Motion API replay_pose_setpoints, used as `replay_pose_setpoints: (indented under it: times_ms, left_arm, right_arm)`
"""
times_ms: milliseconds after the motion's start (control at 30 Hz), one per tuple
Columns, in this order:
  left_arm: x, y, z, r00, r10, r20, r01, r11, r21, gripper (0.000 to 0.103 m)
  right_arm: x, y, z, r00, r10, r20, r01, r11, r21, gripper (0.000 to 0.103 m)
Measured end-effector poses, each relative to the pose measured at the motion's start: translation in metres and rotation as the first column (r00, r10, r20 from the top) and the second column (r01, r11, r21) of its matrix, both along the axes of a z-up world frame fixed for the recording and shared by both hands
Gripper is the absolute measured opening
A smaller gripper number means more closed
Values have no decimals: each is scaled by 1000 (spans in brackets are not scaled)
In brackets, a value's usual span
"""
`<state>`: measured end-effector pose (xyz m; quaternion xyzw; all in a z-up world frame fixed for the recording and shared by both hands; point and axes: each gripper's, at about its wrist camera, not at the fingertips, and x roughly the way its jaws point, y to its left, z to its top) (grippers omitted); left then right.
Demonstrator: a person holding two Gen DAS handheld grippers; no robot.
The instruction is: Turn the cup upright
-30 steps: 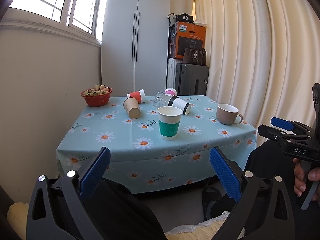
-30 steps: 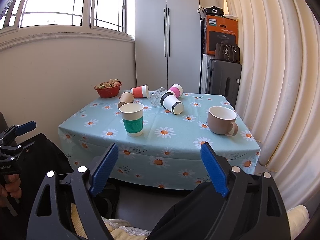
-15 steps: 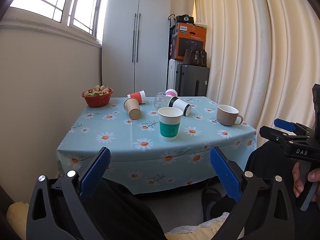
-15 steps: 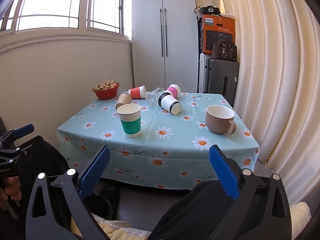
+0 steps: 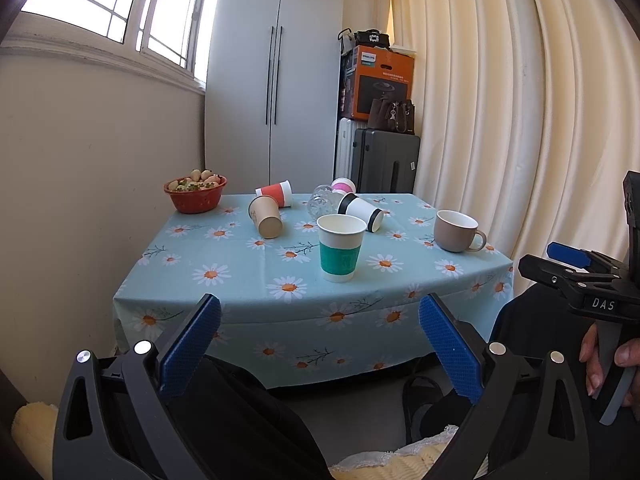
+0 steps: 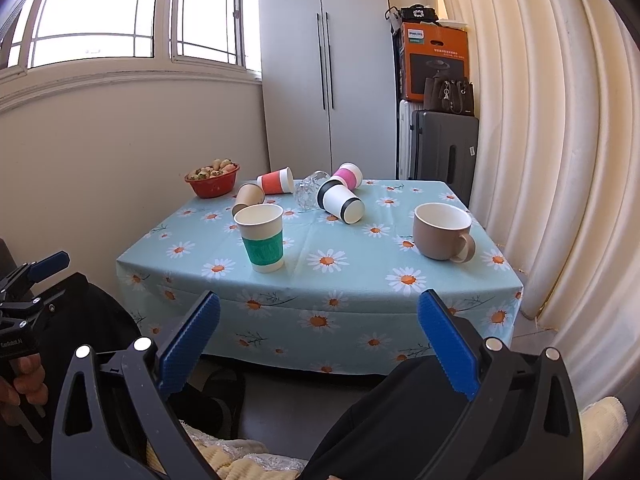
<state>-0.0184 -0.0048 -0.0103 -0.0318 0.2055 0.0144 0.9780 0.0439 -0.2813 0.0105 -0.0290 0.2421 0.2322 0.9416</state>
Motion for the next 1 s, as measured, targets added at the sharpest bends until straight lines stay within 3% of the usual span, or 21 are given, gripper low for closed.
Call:
replay_pose_setpoints:
  times_ms: [1000]
  left_arm:
    - [0,-5,-2,1000,0,8,0,1000,-2,97]
  right_arm:
    - [-3,4,-1,1000,8,12,-8,1000,-22,98]
